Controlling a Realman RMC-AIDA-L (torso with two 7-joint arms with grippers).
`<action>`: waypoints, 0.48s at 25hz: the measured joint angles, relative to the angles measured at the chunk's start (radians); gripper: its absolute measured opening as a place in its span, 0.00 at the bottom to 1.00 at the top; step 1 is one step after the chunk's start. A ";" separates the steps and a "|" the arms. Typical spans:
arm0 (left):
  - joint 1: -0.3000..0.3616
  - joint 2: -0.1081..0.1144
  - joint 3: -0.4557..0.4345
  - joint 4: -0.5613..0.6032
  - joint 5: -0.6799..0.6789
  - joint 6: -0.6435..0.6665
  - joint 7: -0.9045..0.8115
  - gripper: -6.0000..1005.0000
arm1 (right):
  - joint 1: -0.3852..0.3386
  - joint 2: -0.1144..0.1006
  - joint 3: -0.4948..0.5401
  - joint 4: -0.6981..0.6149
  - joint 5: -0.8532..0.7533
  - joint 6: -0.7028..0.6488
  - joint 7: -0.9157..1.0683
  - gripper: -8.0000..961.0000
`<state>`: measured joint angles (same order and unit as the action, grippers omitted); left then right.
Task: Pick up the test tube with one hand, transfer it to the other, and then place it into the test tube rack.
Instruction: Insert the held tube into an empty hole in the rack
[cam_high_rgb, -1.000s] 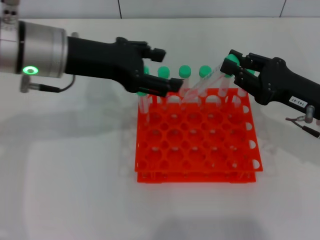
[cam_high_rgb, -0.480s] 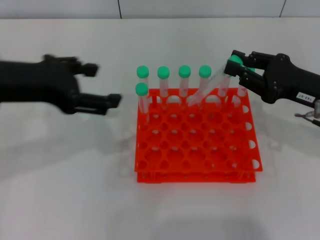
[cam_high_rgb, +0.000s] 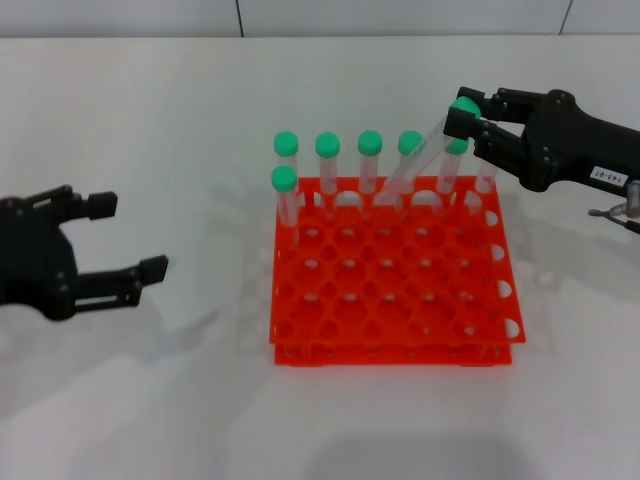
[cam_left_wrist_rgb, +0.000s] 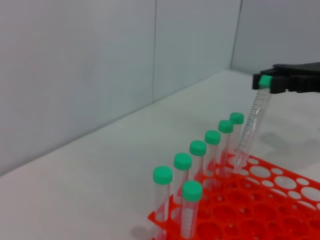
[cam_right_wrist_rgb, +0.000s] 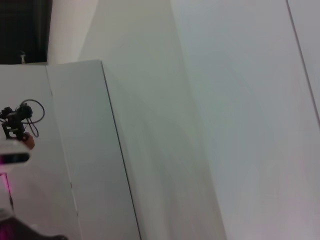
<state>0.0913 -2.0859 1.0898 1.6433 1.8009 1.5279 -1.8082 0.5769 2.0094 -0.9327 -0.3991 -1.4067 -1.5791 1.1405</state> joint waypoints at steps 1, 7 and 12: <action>0.012 0.000 -0.009 -0.042 -0.034 0.001 0.055 0.89 | -0.001 0.000 0.000 -0.001 0.000 0.000 0.000 0.29; 0.004 0.004 -0.129 -0.386 -0.208 0.071 0.390 0.89 | 0.002 0.000 0.000 -0.002 0.000 0.001 0.001 0.30; -0.068 0.008 -0.295 -0.588 -0.176 0.172 0.478 0.89 | 0.004 0.000 0.002 -0.018 0.001 0.002 0.017 0.30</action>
<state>0.0228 -2.0783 0.7952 1.0548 1.6248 1.7004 -1.3303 0.5809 2.0094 -0.9307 -0.4172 -1.4055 -1.5771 1.1572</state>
